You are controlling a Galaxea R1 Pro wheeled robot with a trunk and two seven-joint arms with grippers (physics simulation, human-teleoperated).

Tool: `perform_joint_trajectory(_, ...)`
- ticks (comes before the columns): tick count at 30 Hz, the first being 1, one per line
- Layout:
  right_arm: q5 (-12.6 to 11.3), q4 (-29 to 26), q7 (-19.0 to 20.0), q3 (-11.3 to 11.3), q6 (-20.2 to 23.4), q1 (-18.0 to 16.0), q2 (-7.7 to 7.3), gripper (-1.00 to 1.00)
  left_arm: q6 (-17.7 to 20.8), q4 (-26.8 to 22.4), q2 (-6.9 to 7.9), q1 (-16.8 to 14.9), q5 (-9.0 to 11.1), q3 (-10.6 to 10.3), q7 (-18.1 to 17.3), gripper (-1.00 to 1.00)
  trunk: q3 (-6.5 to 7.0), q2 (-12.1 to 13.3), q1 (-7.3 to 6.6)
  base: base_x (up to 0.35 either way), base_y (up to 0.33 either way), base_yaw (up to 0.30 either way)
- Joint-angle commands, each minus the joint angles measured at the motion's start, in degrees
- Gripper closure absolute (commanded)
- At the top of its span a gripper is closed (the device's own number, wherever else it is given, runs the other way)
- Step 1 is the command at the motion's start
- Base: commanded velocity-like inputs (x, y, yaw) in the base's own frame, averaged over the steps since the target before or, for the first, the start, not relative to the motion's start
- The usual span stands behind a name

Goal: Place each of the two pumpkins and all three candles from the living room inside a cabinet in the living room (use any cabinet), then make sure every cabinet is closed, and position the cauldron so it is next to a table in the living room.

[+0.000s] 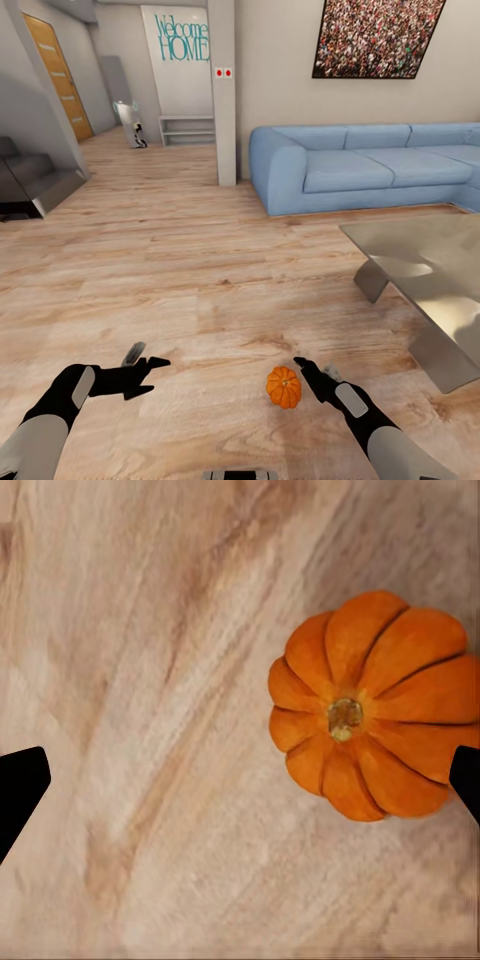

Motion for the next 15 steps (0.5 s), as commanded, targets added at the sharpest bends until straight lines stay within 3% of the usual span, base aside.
perform_joint_trajectory(1, -0.01, 0.00, 0.00, 0.00, 0.04, 0.00, 0.00, -1.00, 0.00, 0.00, 0.05, 0.00, -0.02, -0.04, -0.92, -1.00, -0.23, -0.02, 0.02, 0.000, 0.000, 0.000)
perform_joint_trajectory(3, 0.00, 0.00, 0.00, -0.01, 0.12, 0.00, -0.01, -1.00, 0.00, 0.00, 0.78, 0.00, -0.07, -0.33, -5.05, -1.00, -0.67, -0.04, 0.07, 0.000, 0.000, 0.000)
perform_joint_trajectory(5, 0.00, 0.00, 0.02, -0.01, 0.14, 0.00, -0.01, -1.00, -0.01, 0.00, 1.56, 0.00, -0.09, -0.54, -6.95, -1.00, -1.11, -0.07, 0.13, 0.000, 0.000, 0.000)
perform_joint_trajectory(15, -0.17, 0.00, 0.74, 0.08, 0.15, 0.00, -0.10, -1.00, 0.02, 0.00, 2.10, 0.09, 0.08, -0.42, -8.18, -1.00, -3.33, -0.20, 0.38, 0.000, 0.000, 0.000)
